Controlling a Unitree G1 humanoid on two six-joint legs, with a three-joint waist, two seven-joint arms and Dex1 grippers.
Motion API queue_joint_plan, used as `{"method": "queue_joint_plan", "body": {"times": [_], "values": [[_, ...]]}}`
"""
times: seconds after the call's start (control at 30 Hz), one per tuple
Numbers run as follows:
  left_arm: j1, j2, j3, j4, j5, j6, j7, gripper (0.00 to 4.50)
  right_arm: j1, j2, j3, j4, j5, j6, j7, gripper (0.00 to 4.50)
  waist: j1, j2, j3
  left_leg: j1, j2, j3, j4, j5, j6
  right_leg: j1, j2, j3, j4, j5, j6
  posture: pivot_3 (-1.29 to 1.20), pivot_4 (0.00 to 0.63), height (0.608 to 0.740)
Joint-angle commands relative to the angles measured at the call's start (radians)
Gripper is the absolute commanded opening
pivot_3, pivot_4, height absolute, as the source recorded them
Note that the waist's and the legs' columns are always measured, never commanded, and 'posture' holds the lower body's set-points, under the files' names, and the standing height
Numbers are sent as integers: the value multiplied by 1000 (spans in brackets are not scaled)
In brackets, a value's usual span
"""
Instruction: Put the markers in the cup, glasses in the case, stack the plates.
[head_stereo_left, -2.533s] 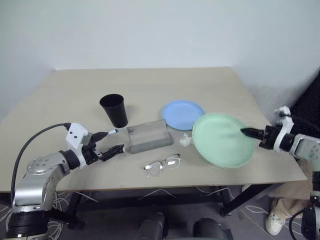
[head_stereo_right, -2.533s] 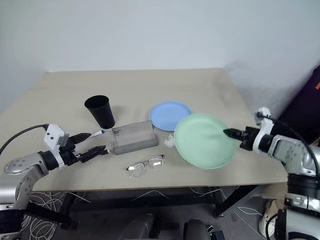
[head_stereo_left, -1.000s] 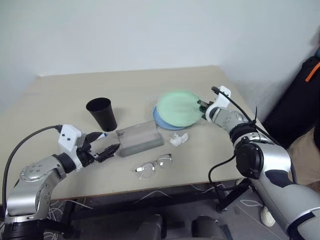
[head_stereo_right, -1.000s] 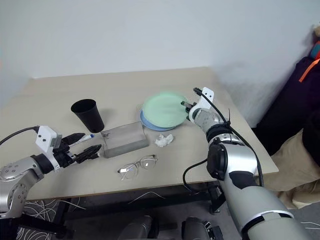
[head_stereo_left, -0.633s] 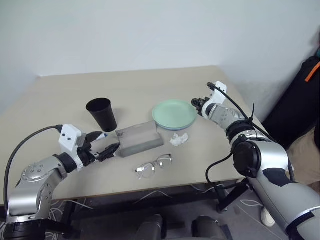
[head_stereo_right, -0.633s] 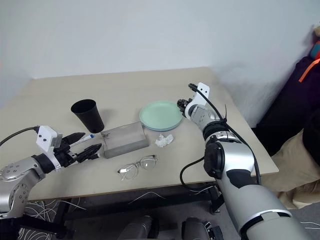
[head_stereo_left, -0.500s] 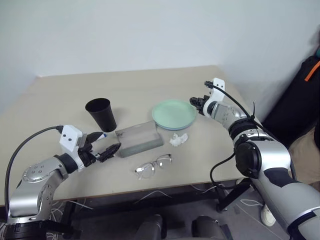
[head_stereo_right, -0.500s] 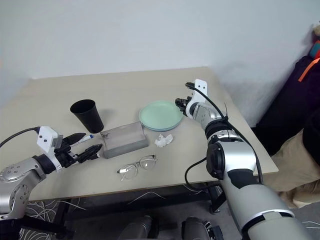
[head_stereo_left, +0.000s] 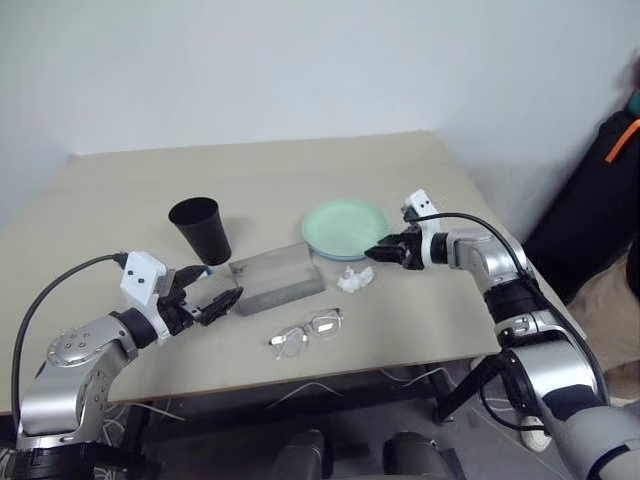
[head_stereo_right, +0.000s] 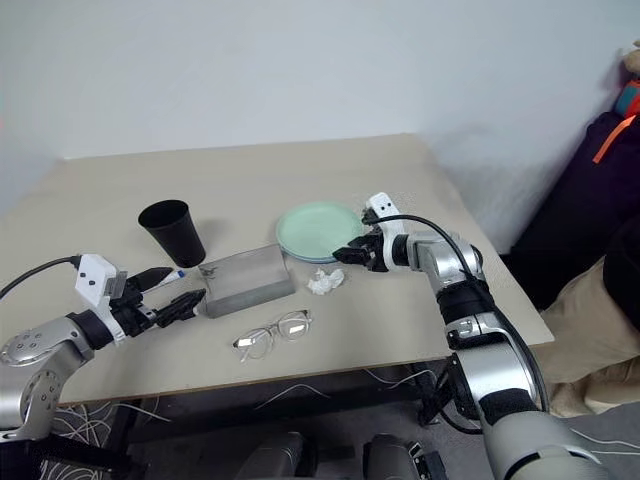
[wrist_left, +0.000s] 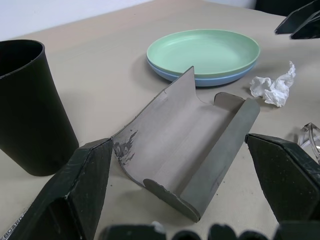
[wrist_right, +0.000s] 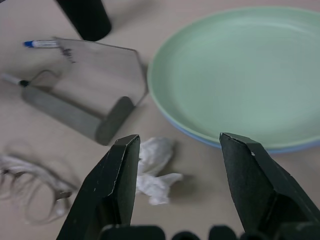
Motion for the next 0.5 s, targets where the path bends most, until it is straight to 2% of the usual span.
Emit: {"method": "queue_joint_plan", "body": {"times": [0.03,0.23,0.5], "values": [[-12,3,12,-34,-13,-3,4,4500,20,-11,34,-84,24,20,48,2746,1,0,0,0,0,0,0,0,0,0,0,0,0,0,0,0,0,740],[-11,-4,8,-38,-13,-2,7,4500,49,-10,77,-91,17,15,68,2746,6,0,0,0,-2,0,0,0,0,0,-2,0,0,-1,-1,0,0,740],[-15,-11,4,-42,-12,-1,9,4500,34,24,103,7,-35,-112,10,2746,6,0,0,0,-1,0,0,0,0,0,-2,0,0,-1,-1,0,0,740]]}}
